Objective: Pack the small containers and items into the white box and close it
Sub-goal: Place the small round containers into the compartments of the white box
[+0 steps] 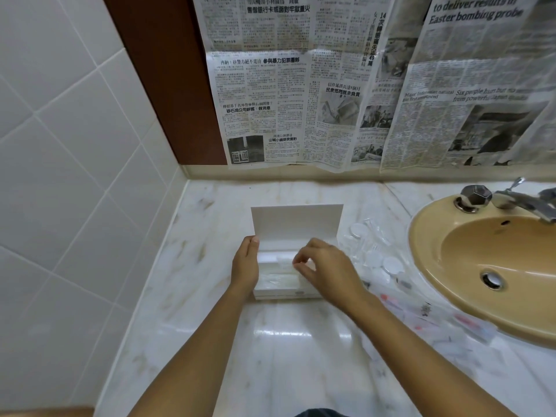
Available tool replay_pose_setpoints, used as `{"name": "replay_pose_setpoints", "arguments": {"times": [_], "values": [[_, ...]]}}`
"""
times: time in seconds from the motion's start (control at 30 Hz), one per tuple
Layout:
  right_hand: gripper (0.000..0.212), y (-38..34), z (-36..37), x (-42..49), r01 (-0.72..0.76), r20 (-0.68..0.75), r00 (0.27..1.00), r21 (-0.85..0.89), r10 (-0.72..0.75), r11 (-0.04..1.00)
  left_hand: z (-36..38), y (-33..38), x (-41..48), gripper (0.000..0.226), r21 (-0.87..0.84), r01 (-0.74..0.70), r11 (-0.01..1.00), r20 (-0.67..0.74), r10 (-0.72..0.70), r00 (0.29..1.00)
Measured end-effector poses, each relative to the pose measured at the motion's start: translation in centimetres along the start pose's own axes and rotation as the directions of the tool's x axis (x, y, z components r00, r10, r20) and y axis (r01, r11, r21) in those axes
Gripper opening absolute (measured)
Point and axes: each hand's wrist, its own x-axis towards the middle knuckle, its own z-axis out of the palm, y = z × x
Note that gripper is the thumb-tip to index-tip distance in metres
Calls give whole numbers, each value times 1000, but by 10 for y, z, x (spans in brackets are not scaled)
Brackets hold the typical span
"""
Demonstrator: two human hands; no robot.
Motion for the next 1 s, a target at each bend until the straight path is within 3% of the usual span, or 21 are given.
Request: {"name": "replay_pose_setpoints", "arguments": {"times": [0.1, 0.23, 0.37, 0.5, 0.63, 0.77, 1.0], "values": [[11, -13, 27, 8, 113, 60, 993, -194, -103, 974, 0, 0, 1, 29, 10, -1, 1000, -7, 1, 1000], [15, -20, 46, 17, 131, 159, 984, -358, -78, 925, 0, 1, 0, 27, 1, 5, 1000, -10, -5, 1000], [19, -23, 48, 15, 94, 198, 979, -267, -41, 959, 0, 2, -1, 26, 14, 9, 1000, -22, -9, 1000], [19, -17, 30, 10, -16, 146, 989, -54, 23, 998, 0, 2, -1, 26, 11, 4, 1000, -13, -4, 1000], [16, 8, 1, 3, -176, -34, 983, 54, 178, 983, -1, 0, -1, 29, 8, 3, 1000, -13, -3, 1000], [9, 57, -30, -16, -383, -204, 898, 71, 389, 921, -1, 0, 0, 29, 1, 7, 1000, -9, -7, 1000], [30, 111, -30, -49, -618, -181, 770, 23, 611, 786, 0, 2, -1, 30, 5, 6, 1000, -7, -6, 1000]]}}
